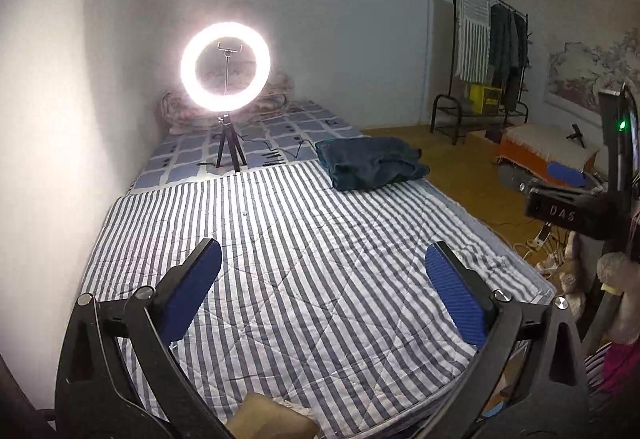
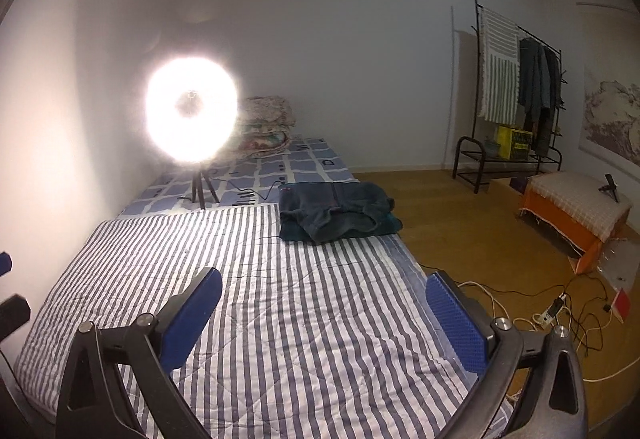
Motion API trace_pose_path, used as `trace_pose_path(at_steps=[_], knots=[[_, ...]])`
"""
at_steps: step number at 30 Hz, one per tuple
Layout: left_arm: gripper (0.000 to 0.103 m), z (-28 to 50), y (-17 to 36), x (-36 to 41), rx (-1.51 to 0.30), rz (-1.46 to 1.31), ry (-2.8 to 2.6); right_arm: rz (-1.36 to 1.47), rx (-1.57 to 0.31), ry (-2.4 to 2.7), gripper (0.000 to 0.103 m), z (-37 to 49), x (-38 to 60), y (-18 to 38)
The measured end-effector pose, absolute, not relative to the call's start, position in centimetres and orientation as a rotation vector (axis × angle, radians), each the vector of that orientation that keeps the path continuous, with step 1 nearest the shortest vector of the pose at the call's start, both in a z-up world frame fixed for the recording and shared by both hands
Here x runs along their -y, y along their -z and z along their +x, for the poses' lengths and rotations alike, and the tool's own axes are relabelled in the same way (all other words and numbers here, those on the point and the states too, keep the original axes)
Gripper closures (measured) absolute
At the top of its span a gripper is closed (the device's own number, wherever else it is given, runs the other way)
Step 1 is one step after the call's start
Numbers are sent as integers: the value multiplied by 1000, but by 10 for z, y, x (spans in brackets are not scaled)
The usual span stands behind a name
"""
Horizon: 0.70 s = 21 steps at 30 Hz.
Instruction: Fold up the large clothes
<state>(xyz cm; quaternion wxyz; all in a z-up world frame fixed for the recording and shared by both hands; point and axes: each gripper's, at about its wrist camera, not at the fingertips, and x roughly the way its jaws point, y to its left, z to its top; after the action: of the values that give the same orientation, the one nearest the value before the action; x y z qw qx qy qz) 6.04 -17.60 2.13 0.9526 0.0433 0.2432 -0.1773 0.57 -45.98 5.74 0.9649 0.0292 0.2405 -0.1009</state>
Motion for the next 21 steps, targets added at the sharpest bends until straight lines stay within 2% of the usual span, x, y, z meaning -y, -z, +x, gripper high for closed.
trace_pose_path(at_steps=[21], knots=[[0,60,-15,176,-526,72,354,32,-492,234,0,5,459,-54]])
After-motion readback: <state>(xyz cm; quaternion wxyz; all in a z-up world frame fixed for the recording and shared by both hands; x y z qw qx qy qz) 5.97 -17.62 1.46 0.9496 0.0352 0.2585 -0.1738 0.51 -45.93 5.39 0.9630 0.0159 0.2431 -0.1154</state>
